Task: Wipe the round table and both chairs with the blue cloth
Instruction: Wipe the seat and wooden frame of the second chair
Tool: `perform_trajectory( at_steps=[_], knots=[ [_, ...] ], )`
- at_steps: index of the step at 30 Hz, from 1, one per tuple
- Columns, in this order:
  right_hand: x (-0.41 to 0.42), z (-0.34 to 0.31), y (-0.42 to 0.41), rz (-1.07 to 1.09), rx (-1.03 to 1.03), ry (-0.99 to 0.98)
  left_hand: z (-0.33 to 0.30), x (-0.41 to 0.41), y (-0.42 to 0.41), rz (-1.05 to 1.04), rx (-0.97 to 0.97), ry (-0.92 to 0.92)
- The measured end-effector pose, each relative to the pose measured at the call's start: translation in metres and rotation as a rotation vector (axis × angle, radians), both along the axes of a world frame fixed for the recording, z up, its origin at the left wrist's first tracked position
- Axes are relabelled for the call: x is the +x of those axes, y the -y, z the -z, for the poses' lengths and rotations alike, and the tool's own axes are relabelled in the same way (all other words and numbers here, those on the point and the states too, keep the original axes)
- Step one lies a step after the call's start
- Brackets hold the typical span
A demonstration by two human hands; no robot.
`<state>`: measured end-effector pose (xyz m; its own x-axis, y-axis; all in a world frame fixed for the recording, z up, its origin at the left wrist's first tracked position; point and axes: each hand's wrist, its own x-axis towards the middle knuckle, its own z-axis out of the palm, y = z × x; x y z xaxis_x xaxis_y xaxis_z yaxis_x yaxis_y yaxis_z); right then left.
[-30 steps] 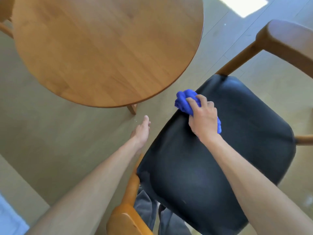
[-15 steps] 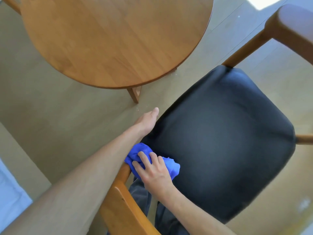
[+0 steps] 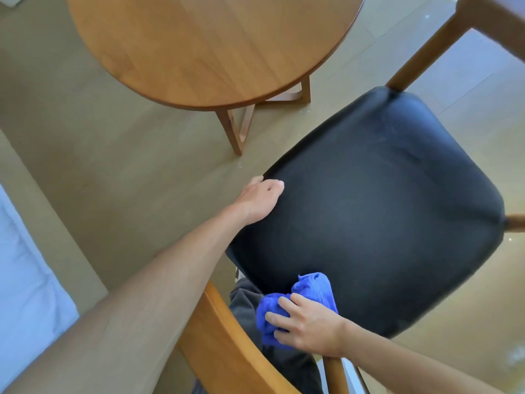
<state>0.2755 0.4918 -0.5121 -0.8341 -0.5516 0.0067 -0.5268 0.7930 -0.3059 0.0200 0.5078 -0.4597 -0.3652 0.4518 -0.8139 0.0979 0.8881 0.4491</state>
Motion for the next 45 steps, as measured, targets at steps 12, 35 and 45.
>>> perform_trajectory(
  at_steps=[12,35,45],
  knots=[
    [-0.116,-0.01,0.035,0.32,0.039,0.056,0.0,-0.023,0.001,-0.039,-0.047,0.02],
    [-0.093,-0.003,-0.117,0.846,0.008,-0.009,0.013,0.001,0.006,-0.06,0.016,-0.15],
    [-0.043,-0.006,-0.061,1.067,-0.081,0.127,0.009,0.004,0.005,-0.046,0.007,-0.167]
  ],
)
